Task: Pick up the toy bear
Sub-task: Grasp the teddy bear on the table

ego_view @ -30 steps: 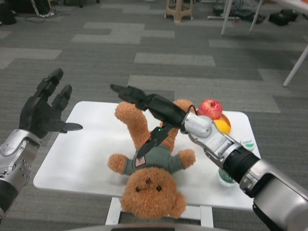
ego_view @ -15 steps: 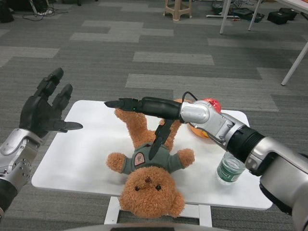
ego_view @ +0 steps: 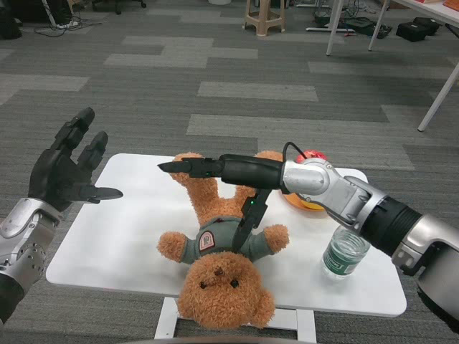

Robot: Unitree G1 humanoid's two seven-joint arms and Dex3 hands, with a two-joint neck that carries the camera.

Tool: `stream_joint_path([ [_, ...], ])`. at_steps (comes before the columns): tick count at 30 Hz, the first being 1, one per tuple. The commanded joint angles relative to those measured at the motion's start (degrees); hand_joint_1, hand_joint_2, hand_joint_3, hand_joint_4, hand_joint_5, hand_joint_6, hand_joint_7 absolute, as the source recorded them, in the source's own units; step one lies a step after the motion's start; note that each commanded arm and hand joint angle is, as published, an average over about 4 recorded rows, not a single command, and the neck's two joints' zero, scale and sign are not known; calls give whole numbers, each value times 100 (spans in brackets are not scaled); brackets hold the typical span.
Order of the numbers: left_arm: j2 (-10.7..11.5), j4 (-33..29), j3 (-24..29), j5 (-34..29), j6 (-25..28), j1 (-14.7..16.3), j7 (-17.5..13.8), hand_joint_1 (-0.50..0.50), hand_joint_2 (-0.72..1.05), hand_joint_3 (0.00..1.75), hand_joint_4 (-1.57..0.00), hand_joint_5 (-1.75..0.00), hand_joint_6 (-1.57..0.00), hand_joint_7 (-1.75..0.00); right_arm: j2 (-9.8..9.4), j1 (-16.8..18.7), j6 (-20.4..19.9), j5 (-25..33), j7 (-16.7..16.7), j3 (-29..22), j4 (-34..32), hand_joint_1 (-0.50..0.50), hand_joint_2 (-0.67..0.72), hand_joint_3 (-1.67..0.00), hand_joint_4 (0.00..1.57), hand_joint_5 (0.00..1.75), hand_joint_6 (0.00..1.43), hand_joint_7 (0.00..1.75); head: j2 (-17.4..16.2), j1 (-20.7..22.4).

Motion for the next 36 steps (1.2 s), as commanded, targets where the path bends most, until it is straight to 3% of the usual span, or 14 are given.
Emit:
stream_joint_path([
  [1,71,14,21,-66,-50,71,13,-41,16,9,0,0,0,-21,-220,216,45,20,-50,-83,-190,-42,-38,-12,0,10,0,0,3,-2],
  [8,71,54,27,-77,-54,38,13,-41,16,9,0,0,0,-21,-385,680,34,-31,-44,-650,-251,-43,-19,-2,0,10,0,0,31,-45],
  [13,71,76,19,-84,-56,19,13,-41,16,9,0,0,0,-21,-504,750,32,-117,-33,-797,-236,-42,-16,0,0,10,0,0,28,-57],
  [24,31,115,-8,-84,-56,1,13,-41,16,4,0,0,0,-21,-921,759,559,-1053,433,-828,-306,-29,-41,-4,0,10,0,0,29,-138],
  [31,18,137,-52,-84,-59,-8,13,-41,16,9,0,0,0,-21,-596,759,754,-1639,690,-813,-262,-28,-41,-8,0,17,0,0,69,-164],
  [36,3,137,-85,-84,-83,-5,13,-41,16,2,0,0,0,-21,-100,765,752,-1934,793,-839,-12,-29,-41,-8,0,19,0,0,80,-137],
])
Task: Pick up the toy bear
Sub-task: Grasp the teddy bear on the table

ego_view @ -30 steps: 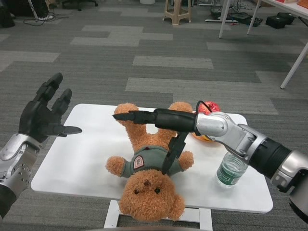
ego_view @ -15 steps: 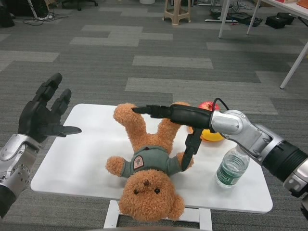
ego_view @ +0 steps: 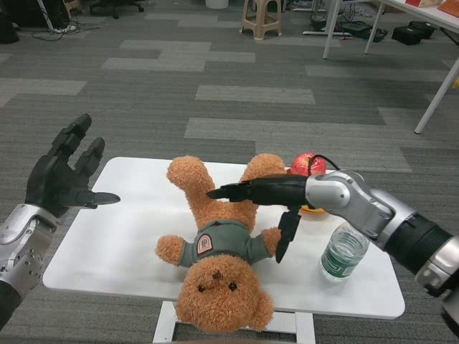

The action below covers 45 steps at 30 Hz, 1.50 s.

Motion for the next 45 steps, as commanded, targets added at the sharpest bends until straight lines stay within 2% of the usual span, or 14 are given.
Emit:
stream_joint_path([
  [1,3,34,-30,-13,-49,-7,13,-41,16,0,0,0,0,-21,323,20,19,-150,69,-30,200,-29,-41,-8,0,19,0,0,0,11],
  [7,3,34,-43,-13,-51,24,13,-41,16,9,0,0,0,-21,613,62,17,-371,71,-48,352,-29,-41,-8,0,19,0,0,16,28],
  [11,3,34,-52,-17,-49,33,13,-41,16,9,0,0,0,-21,848,53,48,-850,95,-54,512,-29,-46,-14,0,19,0,0,24,51],
  [14,3,34,-58,-22,-56,33,13,-41,16,9,0,0,0,-21,1041,29,92,-1294,106,-109,725,-29,-48,-22,0,27,0,0,34,43],
  [17,3,34,-67,-22,-58,33,13,-41,16,9,0,0,0,-21,1307,18,92,-1859,106,-274,1112,-29,-48,-28,0,36,0,0,34,55],
  [22,-2,51,-60,-26,-67,33,13,-41,16,9,0,0,0,-21,1604,9,87,-2525,73,-401,1703,-29,-48,-32,0,51,0,0,82,47],
  [26,-28,76,-63,-30,-76,24,13,-41,16,9,0,0,0,-21,1979,-50,55,-3116,-184,-590,2419,-29,-48,-32,0,58,0,0,88,62],
  [28,-35,89,-67,-30,-78,7,13,-41,16,9,0,0,0,-21,2091,-162,41,-3320,-320,-518,2799,-29,-51,-32,0,58,0,0,86,46],
  [35,-74,122,-98,-30,-93,-35,13,-40,16,9,0,0,0,-21,2258,-419,17,-3569,-750,45,3459,-29,-54,-40,0,58,0,0,103,9],
  [41,-127,148,-133,-22,-100,-68,13,-39,16,9,0,0,0,-21,2410,-457,33,-3577,-1063,464,3856,-26,-54,-48,0,58,0,0,135,-14],
  [43,-142,155,-139,-22,-104,-75,13,-39,16,9,0,0,0,-21,2443,-455,35,-3562,-1137,519,3911,-27,-54,-52,0,58,0,0,142,-12],
  [45,-160,157,-137,-22,-109,-79,13,-39,16,9,0,0,0,-21,2461,-450,33,-3533,-1194,561,3938,-29,-54,-63,0,58,0,0,142,-3],
])
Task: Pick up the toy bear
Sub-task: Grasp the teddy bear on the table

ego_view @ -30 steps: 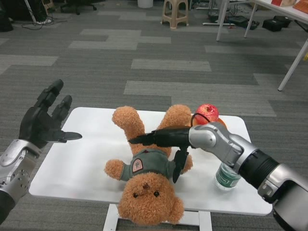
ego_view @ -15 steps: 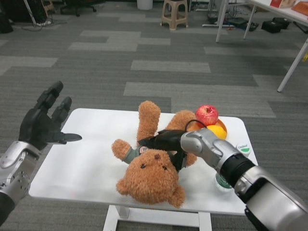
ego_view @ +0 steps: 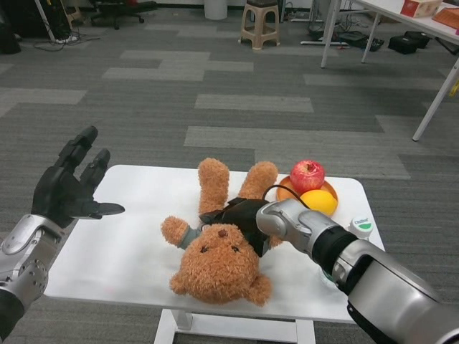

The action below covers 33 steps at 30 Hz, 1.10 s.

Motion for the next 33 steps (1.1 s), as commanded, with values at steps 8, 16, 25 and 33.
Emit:
stream_joint_path([
  [8,-88,43,-6,7,-62,-73,13,-39,16,9,0,0,0,-21,58,226,66,-21,-136,369,537,-38,-24,-157,0,90,0,2,-38,50],
  [16,-123,87,14,7,-117,-81,13,-34,21,9,0,0,0,-21,403,220,-293,98,-947,228,1723,-25,4,-135,0,99,13,124,-36,61],
  [25,-159,87,68,12,-133,-51,22,-31,25,9,0,0,0,-21,330,705,-361,111,-822,-1029,1020,-21,-3,-131,14,136,51,154,-38,157],
  [33,-163,87,97,25,-133,-55,28,-29,25,7,0,0,0,-21,291,1184,-473,774,-800,-1969,227,-21,-3,-127,15,145,66,155,-14,236],
])
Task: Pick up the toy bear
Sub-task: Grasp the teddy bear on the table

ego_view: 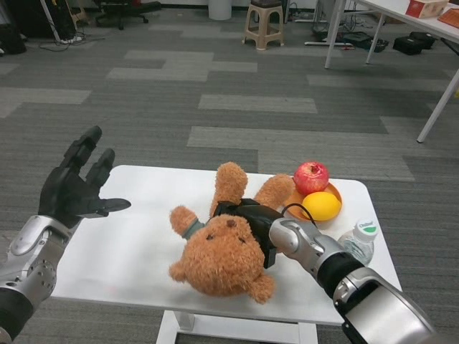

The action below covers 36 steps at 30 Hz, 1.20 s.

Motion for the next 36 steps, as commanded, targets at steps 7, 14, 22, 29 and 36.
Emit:
stream_joint_path([
  [7,0,50,75,36,-30,-45,26,-28,25,9,0,0,0,-21,-254,831,-224,2654,20,-476,-679,-21,-10,-127,17,145,67,154,42,98],
  [14,0,50,75,36,-30,-73,33,-27,25,9,0,0,0,-21,-434,1152,-402,3977,-477,-660,-1356,-21,-24,-145,18,145,89,154,64,128],
  [22,7,50,75,45,-28,-113,35,-26,25,9,0,0,0,-21,-564,1402,-489,4449,-1226,-588,-2670,-25,-53,-159,58,145,121,148,111,135],
  [29,9,57,68,45,-22,-137,35,-26,25,7,0,0,0,-21,-665,1400,-498,4647,-1694,-276,-3483,-45,-57,-159,111,155,131,140,187,158],
  [36,9,57,68,45,-24,-137,28,-26,25,9,0,0,0,-21,-676,1242,-795,5023,-1991,184,-3999,-46,-60,-159,118,155,131,129,260,120],
])
